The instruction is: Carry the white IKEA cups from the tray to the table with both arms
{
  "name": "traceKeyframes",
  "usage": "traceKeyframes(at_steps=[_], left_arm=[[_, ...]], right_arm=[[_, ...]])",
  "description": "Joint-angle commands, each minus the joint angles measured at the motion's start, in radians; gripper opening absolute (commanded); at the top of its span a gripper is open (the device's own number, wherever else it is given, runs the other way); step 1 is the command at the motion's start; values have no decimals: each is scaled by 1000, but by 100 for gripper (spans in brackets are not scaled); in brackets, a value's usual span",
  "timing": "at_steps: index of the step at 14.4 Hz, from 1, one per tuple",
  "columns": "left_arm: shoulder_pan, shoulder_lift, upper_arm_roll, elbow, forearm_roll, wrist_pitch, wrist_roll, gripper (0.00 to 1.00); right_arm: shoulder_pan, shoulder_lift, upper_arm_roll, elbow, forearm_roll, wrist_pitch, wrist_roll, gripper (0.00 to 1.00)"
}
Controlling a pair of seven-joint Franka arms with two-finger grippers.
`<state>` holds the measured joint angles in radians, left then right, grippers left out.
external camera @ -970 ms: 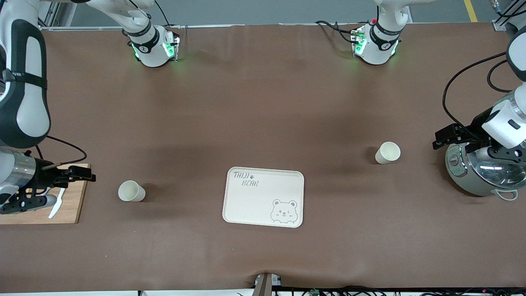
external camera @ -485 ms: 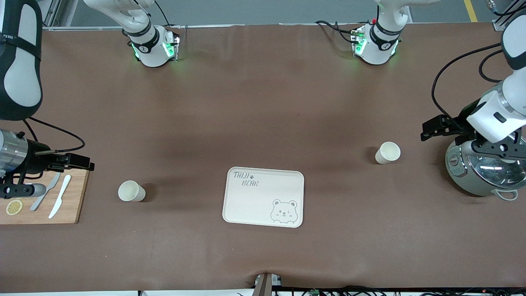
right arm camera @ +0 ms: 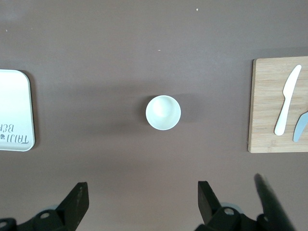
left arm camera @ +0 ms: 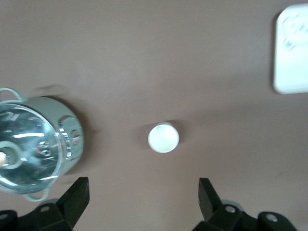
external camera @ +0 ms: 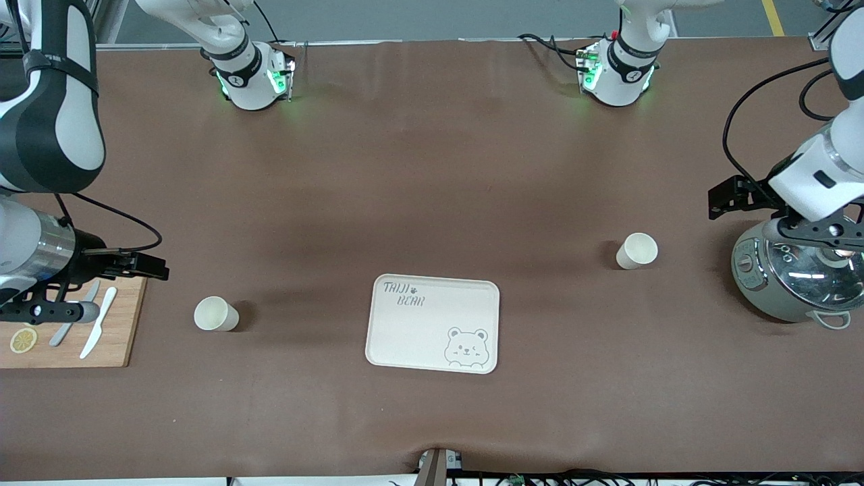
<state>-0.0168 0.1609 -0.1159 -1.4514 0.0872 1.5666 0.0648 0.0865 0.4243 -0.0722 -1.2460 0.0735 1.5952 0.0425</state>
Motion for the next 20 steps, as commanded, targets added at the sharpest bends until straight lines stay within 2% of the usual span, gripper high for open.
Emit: traceKeyframes(at_steps=[1, 6, 13, 17, 20], left_arm=[[-5, 2, -11, 6, 42, -22, 26, 100], [11, 0, -8, 11, -1, -74, 26, 100], [14, 2, -5, 0, -34, -83, 18, 100], [70, -14, -7, -26, -79, -85, 12, 100], [75, -26, -13, -40, -84, -82, 15, 100]], right_arm=[[-5, -6, 8, 0, -14, -1, 19, 100], [-5, -6, 8, -1, -14, 0, 19, 100], [-2, -6, 8, -1, -12, 0, 20, 100], [-2, -6, 8, -1, -12, 0, 20, 100], [-2, -6, 8, -1, -12, 2, 20, 100]])
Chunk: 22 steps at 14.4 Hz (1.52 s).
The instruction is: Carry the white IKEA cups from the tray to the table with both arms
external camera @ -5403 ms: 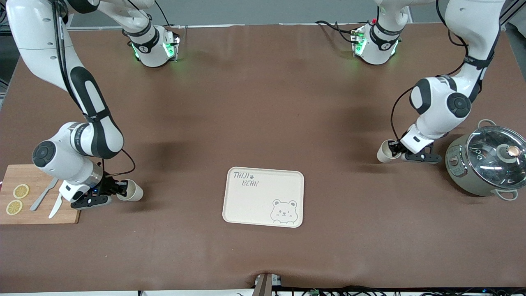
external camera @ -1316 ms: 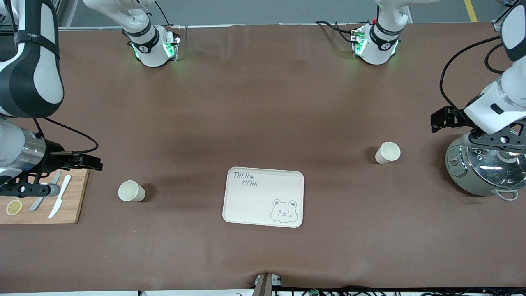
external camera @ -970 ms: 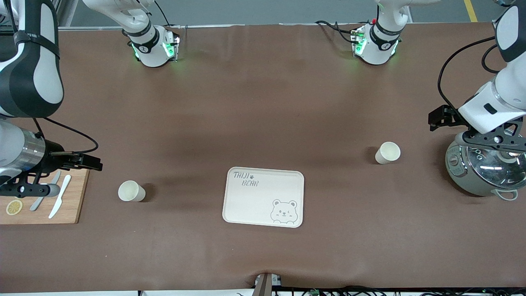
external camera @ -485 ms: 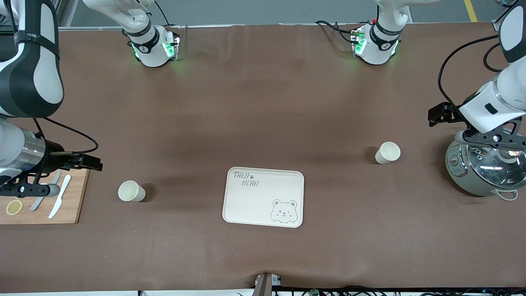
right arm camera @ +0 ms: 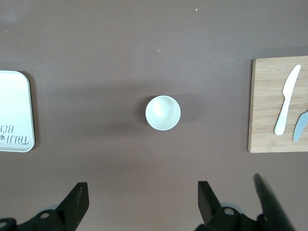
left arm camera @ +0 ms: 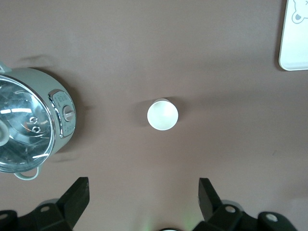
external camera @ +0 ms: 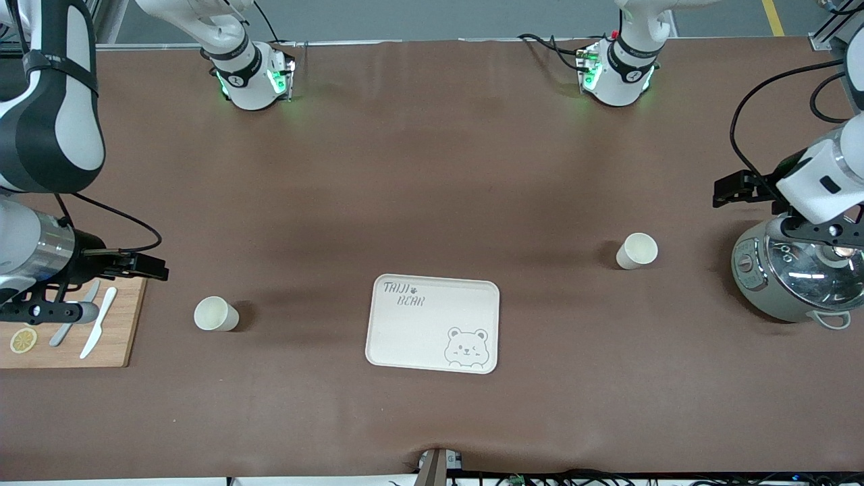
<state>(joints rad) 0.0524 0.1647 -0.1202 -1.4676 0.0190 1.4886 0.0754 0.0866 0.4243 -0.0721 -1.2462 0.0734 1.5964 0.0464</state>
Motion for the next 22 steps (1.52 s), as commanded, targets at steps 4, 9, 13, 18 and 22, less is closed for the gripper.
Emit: traceKeyframes(at_steps=[4, 9, 13, 18, 22], left_arm=[[7, -109, -9, -143, -16, 84, 10, 100], [4, -114, -10, -142, -14, 85, 30, 100], [7, -114, -9, -142, -17, 81, 76, 100], [3, -109, -9, -140, -16, 81, 76, 100], [4, -108, -9, -140, -16, 81, 76, 100]], right_arm=[[-2, -6, 8, -1, -12, 2, 17, 100], [-2, -6, 9, -4, -12, 5, 17, 100], [-2, -6, 9, -7, -12, 5, 17, 100], [-2, -4, 9, -9, -14, 7, 17, 100], [-2, -4, 9, -9, -12, 7, 17, 100]])
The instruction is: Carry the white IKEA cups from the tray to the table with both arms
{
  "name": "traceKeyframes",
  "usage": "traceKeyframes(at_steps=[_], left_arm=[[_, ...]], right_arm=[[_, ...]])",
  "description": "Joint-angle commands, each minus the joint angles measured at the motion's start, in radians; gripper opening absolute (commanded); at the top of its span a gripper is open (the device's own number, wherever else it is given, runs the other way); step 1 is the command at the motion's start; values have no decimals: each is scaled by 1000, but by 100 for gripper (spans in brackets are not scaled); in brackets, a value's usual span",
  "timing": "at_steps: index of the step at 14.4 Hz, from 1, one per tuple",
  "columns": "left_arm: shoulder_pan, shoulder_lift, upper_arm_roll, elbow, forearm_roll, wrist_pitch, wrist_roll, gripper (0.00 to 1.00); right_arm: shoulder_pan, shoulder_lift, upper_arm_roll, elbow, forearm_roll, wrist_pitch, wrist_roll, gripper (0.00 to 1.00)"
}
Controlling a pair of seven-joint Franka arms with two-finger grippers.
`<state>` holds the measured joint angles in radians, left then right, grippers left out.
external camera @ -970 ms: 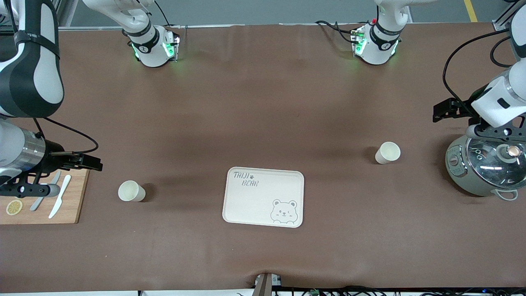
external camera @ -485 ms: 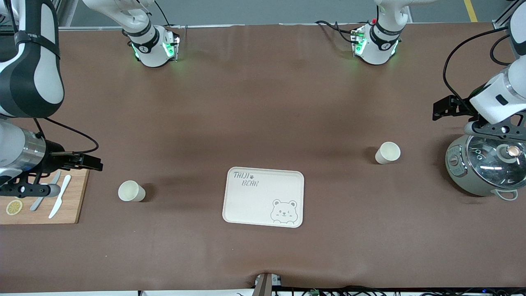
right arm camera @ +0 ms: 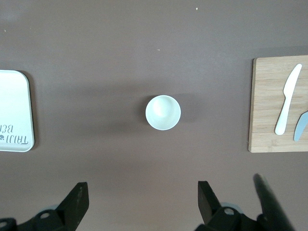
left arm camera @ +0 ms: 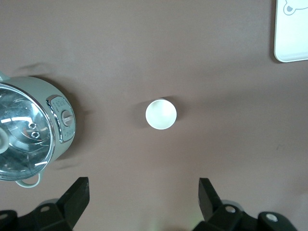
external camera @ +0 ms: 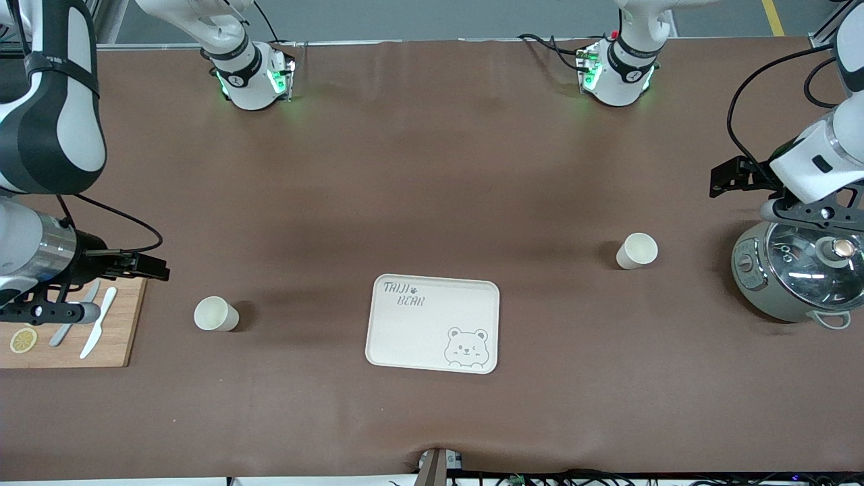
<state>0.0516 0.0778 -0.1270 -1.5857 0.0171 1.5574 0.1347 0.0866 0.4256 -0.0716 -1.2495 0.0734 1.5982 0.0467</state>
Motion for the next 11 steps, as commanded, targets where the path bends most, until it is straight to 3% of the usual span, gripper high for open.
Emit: traceKeyframes(at_steps=[1, 11], left_arm=[[5, -20, -2, -23, -14, 12, 17, 100], [2, -27, -3, 0, -6, 105, -1, 100]], right_arm=[[-2, -5, 9, -5, -12, 3, 16, 100], [-2, -4, 9, -8, -12, 5, 16, 100]])
